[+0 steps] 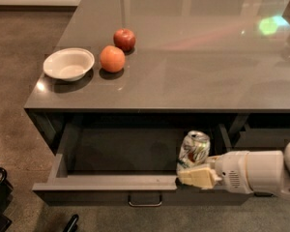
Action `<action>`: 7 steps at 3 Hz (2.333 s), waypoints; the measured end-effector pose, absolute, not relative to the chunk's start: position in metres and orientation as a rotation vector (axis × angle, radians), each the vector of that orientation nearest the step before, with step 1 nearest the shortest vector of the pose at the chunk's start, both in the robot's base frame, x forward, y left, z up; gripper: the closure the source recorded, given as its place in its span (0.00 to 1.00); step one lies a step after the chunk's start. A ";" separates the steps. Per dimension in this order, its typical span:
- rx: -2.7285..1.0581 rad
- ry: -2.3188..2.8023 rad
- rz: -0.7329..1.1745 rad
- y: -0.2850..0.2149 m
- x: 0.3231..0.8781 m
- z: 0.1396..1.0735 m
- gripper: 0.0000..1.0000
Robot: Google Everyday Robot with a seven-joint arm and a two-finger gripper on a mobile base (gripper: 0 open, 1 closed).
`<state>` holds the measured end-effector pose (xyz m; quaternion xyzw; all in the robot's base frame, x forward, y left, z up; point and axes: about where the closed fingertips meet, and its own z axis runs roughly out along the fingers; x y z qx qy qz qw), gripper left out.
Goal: Place 7up can into top drawer
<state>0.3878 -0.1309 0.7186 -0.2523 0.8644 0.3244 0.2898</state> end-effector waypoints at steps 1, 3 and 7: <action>-0.716 2.339 0.890 -0.111 0.387 0.684 1.00; -0.784 2.374 0.878 -0.097 0.403 0.654 1.00; -0.857 2.413 0.860 -0.087 0.417 0.626 0.43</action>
Offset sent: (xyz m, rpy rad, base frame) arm 0.0282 0.0578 -0.1009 -0.0696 0.0819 0.1395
